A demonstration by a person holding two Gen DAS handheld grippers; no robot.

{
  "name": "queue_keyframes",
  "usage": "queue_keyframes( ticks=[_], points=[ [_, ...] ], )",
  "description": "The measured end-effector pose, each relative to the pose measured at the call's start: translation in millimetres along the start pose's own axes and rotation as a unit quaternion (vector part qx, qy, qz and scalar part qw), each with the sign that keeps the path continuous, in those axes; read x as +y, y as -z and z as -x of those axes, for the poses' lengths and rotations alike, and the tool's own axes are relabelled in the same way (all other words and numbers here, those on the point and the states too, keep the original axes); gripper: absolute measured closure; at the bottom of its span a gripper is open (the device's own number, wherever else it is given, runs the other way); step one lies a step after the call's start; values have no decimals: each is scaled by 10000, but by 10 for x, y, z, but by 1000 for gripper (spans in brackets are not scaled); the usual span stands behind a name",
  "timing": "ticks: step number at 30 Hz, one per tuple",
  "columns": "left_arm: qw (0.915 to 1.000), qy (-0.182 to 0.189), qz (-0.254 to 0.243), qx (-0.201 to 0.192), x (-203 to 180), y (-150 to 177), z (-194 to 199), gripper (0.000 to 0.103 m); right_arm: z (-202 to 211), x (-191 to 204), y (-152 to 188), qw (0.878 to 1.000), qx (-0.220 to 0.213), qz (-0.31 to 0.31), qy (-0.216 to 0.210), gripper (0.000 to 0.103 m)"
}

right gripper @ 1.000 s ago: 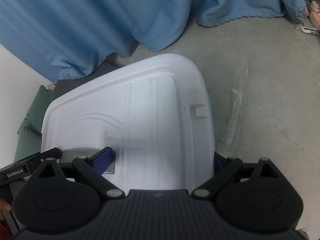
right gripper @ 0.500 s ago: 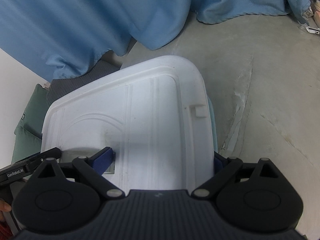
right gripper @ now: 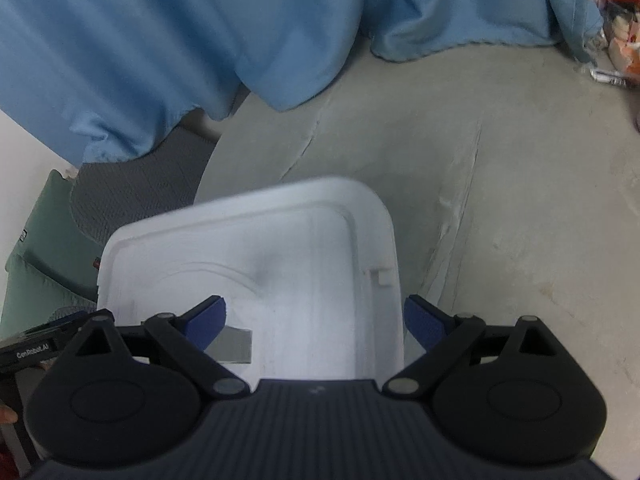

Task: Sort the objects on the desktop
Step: 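Lower the lid onto the tub rim and open both grippers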

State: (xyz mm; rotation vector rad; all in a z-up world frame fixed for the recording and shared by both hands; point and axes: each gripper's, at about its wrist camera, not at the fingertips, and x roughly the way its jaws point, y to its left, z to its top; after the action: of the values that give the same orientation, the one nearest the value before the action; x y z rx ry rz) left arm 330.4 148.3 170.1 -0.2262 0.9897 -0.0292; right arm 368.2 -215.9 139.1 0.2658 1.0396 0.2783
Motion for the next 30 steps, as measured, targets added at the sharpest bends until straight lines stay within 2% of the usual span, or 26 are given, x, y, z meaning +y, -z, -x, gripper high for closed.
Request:
queue_keyframes(
  ticks=[5,13,21,24,26,30],
  points=[
    [9999,-65,6,-104,17,-30,49,4,7,-40,25,10000,30,24,26,7],
    [10000,-48,34,-58,30,22,49,4,-19,-48,99,9999,74,116,65,7],
    [9997,-204,-130,53,-9,140,-3,4,-90,20,205,9983,120,438,369,8],
    [9992,-262,-267,119,-35,187,-25,4,-144,22,247,9978,164,477,441,11],
    [9989,-264,-324,218,-37,218,-67,4,-204,3,276,9970,247,485,544,21],
    [9994,-145,-209,221,1,261,-116,2,-220,-84,298,9985,239,285,399,21]
  ],
)
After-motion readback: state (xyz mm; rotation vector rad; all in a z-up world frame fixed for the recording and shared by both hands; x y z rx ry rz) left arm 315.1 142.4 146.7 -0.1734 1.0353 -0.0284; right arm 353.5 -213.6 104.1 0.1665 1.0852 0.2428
